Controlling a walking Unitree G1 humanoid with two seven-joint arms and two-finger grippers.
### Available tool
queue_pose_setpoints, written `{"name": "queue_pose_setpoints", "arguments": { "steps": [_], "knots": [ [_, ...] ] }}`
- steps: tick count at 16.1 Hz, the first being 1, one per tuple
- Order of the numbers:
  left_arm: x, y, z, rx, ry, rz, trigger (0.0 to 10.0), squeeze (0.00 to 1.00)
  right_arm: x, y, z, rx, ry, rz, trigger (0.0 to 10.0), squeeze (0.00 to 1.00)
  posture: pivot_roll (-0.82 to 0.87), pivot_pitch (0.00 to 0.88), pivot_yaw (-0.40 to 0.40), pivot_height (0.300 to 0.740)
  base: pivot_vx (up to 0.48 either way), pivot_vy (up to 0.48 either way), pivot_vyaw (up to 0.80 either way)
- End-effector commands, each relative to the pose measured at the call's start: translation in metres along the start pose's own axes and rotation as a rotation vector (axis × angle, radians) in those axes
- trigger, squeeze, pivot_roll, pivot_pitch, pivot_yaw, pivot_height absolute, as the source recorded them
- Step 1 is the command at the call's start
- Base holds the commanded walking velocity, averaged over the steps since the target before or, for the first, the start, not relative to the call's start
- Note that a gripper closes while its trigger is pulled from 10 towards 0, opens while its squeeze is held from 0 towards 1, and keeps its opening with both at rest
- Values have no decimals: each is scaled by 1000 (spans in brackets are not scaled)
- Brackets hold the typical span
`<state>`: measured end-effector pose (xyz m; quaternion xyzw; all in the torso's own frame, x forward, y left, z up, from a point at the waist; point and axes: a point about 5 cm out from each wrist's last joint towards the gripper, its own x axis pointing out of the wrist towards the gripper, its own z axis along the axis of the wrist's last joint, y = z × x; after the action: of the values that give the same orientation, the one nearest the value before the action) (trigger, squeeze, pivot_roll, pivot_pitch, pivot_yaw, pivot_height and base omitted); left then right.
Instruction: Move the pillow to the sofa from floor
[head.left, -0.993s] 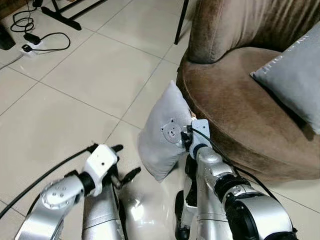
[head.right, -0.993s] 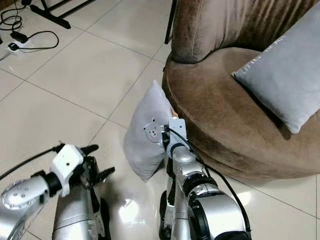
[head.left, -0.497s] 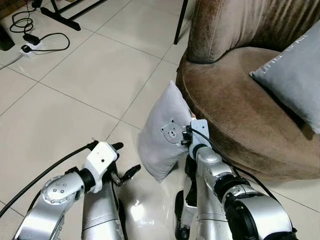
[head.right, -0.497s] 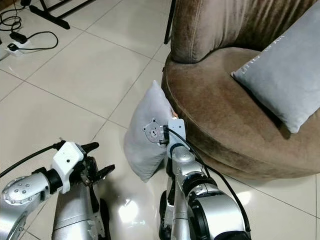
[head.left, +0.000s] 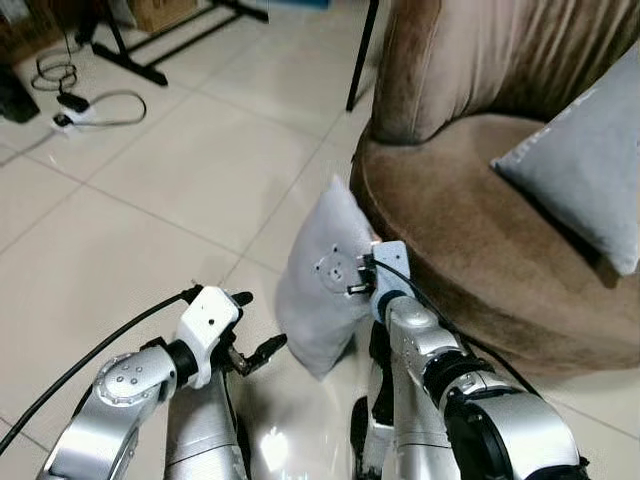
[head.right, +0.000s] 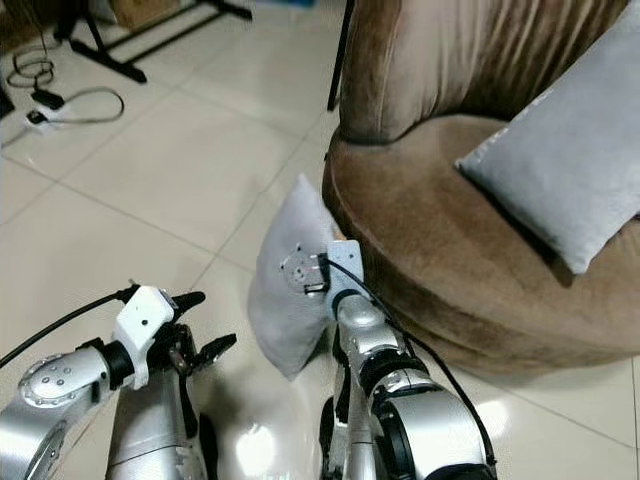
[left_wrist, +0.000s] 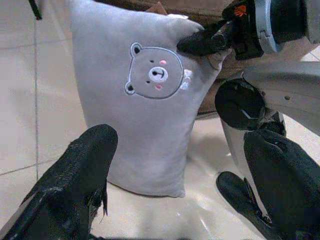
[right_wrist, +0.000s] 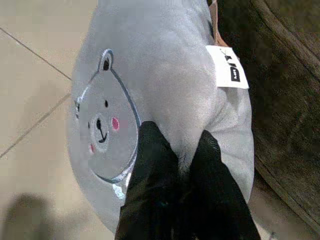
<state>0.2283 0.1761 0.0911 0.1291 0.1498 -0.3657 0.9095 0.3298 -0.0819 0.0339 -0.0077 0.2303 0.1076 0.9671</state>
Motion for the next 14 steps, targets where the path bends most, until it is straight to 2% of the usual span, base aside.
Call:
{"name": "queue_pose_setpoints", "arguments": {
  "steps": [1, 2, 3, 5, 7, 8, 9, 11, 12, 13, 14],
  "knots": [
    [1, 0, 0, -4, -17, 28, 10000, 349, -2, 2, -8, -17, 12, 26, 0, 0, 161, 41, -56, 457, 0, 0, 0],
    [1, 2, 1, -7, -29, 44, 10000, 349, -2, 2, -8, -17, 10, 30, 0, 0, 161, 29, -57, 457, 0, 0, 0],
    [0, 8, 7, -23, -69, 107, 10000, 345, -1, 4, -3, -22, -17, 65, 0, 0, 156, 12, -57, 457, 0, 0, 0],
    [-3, 13, 9, 2, -76, 166, 10000, 341, -1, 6, 8, 43, -74, 115, 0, 0, 153, 0, -59, 457, 0, 0, 0],
    [-9, 19, 3, 29, -59, 288, 10000, 337, -2, 4, 26, 147, -194, 229, 0, 0, 135, 0, -57, 457, 0, 0, 0],
    [-11, 20, 2, 30, -59, 318, 10000, 337, -4, 3, 29, 165, -220, 246, 0, 0, 132, 0, -56, 457, 0, 0, 0],
    [-14, 23, 3, 45, -77, 388, 10000, 337, -9, -5, 37, 216, -298, 273, 0, 0, 126, 0, -50, 457, 0, 0, 0],
    [-19, 22, 12, 56, -125, 440, 10000, 329, -28, -21, 54, 274, -451, 248, 0, 0, 114, 0, -9, 457, 0, 0, 0],
    [-19, 22, 15, 57, -135, 448, 10000, 333, -33, -25, 56, 281, -471, 224, 745, 0, 108, 0, 2, 457, 0, 0, 0],
    [-18, 22, 15, 53, -142, 476, 10000, 329, -41, -28, 57, 281, -498, 197, 10000, 0, 83, 0, 7, 457, 0, 0, 0],
    [-17, 24, 19, 42, -165, 507, 10000, 329, -52, -26, 61, 240, -519, 195, 10000, 0, 57, 0, -2, 457, 0, 0, 0]
  ]
}}
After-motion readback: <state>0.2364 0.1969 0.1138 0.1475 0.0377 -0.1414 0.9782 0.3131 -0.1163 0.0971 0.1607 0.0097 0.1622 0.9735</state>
